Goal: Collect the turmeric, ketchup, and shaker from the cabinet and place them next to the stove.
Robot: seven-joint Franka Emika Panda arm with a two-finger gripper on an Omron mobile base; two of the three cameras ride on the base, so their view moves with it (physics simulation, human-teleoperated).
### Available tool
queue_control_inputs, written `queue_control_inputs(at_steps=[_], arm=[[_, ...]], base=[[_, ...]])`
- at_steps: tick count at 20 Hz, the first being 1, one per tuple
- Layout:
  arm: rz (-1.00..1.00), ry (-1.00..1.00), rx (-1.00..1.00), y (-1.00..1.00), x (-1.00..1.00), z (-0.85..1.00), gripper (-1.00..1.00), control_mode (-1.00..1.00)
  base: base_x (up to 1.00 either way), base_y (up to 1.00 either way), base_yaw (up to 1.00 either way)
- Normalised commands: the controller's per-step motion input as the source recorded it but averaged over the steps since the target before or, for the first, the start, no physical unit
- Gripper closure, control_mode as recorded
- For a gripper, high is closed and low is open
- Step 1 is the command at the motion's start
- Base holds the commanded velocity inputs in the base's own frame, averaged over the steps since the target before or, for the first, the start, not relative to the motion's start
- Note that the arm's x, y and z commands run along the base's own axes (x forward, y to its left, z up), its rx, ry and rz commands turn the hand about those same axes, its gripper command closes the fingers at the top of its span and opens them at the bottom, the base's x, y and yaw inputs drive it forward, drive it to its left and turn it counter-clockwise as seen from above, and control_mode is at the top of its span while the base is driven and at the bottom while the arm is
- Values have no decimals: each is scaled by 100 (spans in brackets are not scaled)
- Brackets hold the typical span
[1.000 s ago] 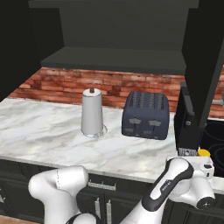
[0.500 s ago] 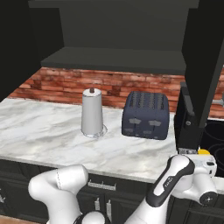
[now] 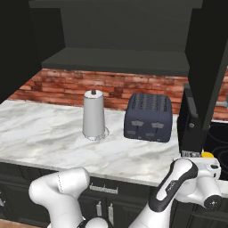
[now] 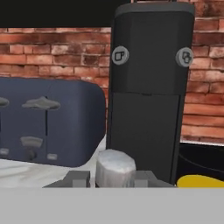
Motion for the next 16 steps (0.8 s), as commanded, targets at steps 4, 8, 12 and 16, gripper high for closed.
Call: queue_control_inputs(at_steps=[4, 8, 12, 16], arm=[[0, 0, 0, 15, 0, -19, -100, -100], [0, 0, 0, 8, 0, 0, -100, -100], [0, 0, 0, 0, 0, 0, -100, -100], [0, -1, 0, 0, -4, 12, -100, -100]], base=[[0, 0, 0], [0, 0, 0], [0, 0, 0], [0, 0, 0]])
